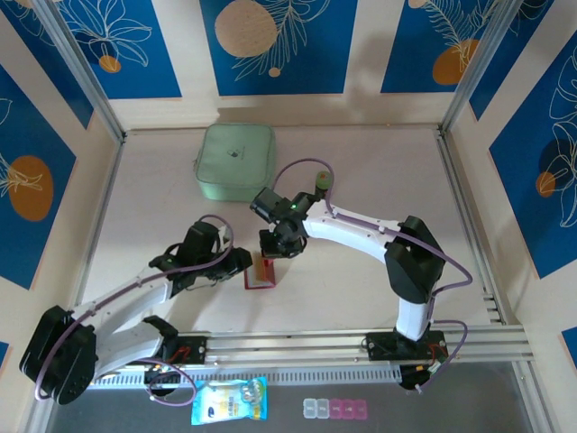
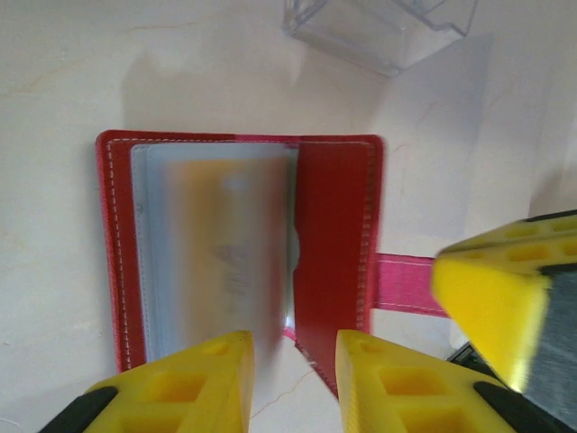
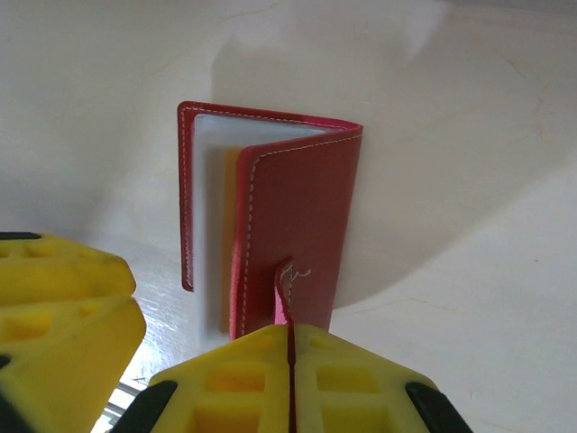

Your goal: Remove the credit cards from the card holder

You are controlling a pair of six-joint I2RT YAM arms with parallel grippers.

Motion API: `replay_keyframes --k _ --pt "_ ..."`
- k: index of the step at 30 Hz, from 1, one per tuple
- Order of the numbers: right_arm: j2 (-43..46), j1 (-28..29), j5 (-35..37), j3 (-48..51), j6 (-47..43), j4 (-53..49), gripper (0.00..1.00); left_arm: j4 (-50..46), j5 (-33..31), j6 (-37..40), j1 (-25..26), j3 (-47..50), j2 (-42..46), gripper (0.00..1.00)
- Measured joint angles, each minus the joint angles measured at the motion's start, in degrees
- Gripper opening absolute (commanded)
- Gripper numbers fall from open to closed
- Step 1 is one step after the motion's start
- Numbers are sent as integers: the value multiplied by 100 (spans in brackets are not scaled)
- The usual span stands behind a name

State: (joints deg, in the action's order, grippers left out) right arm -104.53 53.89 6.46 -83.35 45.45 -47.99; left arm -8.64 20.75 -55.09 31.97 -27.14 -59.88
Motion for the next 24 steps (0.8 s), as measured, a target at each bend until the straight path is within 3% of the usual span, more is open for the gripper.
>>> replay_keyframes --k 9,13,24 --pt "-28 28 68 -22 -4 -59 3 -17 4 13 0 -4 -138 29" --pt "15 26 140 -2 -24 -138 3 114 70 11 0 -4 -584 23" --pt "625 -260 308 782 -26 -179 3 382 173 9 2 -4 -1187 18"
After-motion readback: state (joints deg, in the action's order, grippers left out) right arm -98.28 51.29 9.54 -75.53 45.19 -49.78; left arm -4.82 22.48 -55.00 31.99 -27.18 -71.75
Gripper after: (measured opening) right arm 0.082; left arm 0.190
